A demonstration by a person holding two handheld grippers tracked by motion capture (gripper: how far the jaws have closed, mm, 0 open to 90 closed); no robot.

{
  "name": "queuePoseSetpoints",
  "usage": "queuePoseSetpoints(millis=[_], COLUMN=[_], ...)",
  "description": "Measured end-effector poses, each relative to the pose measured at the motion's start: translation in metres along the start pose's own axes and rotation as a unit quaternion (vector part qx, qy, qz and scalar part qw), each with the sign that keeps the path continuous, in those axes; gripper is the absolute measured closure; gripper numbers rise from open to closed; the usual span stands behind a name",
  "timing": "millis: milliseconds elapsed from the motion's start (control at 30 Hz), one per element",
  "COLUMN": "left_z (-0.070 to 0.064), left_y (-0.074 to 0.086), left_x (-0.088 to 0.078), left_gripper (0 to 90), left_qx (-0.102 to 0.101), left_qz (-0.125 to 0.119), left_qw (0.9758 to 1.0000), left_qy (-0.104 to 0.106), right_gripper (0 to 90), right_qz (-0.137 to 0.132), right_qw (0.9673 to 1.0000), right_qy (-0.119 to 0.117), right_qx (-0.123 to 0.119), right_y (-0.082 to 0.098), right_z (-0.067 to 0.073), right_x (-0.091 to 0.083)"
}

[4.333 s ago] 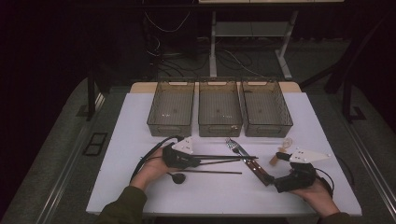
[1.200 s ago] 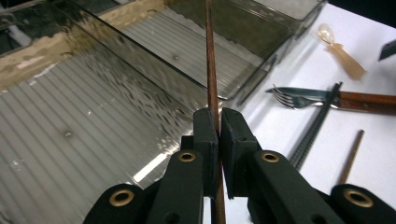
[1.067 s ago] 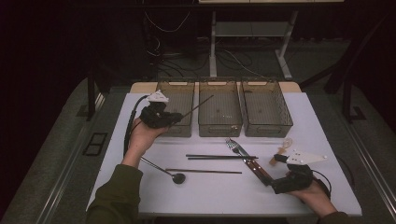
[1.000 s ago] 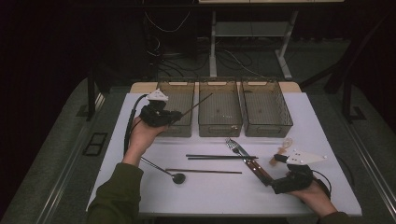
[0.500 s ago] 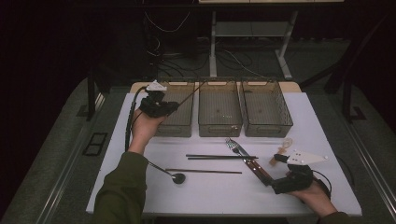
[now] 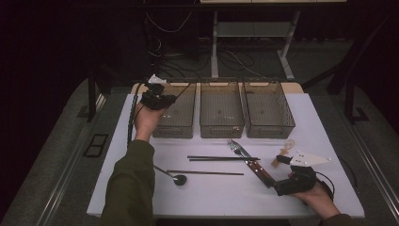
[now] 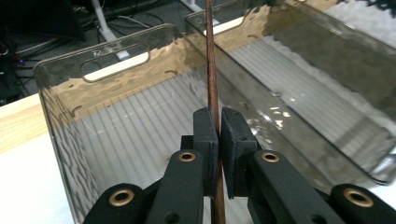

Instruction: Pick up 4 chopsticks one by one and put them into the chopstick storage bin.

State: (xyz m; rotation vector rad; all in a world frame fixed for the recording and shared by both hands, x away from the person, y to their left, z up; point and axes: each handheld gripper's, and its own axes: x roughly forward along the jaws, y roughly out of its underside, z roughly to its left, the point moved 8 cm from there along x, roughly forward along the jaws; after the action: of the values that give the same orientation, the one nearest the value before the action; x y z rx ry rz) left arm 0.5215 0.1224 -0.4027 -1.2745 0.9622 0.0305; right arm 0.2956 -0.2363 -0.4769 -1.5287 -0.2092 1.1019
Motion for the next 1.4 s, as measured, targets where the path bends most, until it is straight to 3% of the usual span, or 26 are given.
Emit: queuePoseSetpoints(millis=[200, 367, 700, 733, 800, 900, 1100, 1233, 1400], left_z=[0.011, 0.017, 0.018, 0.018, 0.020, 0.020, 0.011, 0.002, -0.015], left_y=[0.004, 0.014, 0.024, 0.023, 0.021, 0.020, 0.018, 0.017, 0.015], left_x=[0.011, 0.021, 0.029, 0.028, 0.027, 0.024, 0.016, 0.007, -0.005], left_gripper=[84.5, 84.5, 84.1, 83.2, 70.6, 63.3, 49.8, 43.0, 34.9], left_qx=[-0.012, -0.016, -0.023, -0.022, -0.024, -0.019, -0.013, 0.011, 0.024], left_qz=[0.002, 0.025, 0.039, 0.036, 0.033, 0.030, 0.020, 0.006, -0.012], left_qw=[0.9999, 0.9993, 0.9988, 0.9990, 0.9987, 0.9989, 0.9997, 0.9996, 0.9970], left_qy=[-0.012, -0.023, -0.017, -0.016, -0.029, -0.030, 0.006, 0.025, 0.073], right_gripper=[1.2, 1.1, 1.1, 1.2, 1.1, 1.1, 1.2, 1.2, 1.2], right_qz=[-0.003, -0.003, -0.005, -0.005, -0.005, -0.005, -0.006, -0.005, -0.002], right_qw=[1.0000, 1.0000, 0.9999, 0.9999, 0.9999, 0.9999, 1.0000, 1.0000, 0.9999], right_qy=[-0.004, -0.006, -0.007, -0.008, -0.008, -0.007, -0.006, -0.006, -0.010], right_qx=[-0.003, -0.005, -0.005, -0.005, -0.005, -0.005, -0.004, -0.004, -0.004], right_y=[-0.001, -0.001, -0.002, -0.002, -0.002, -0.002, -0.002, -0.002, -0.001], right_z=[0.001, 0.002, 0.003, 0.003, 0.002, 0.003, 0.002, 0.002, 0.003], right_x=[0.000, -0.001, -0.001, -0.001, -0.001, -0.001, -0.002, -0.002, -0.001])
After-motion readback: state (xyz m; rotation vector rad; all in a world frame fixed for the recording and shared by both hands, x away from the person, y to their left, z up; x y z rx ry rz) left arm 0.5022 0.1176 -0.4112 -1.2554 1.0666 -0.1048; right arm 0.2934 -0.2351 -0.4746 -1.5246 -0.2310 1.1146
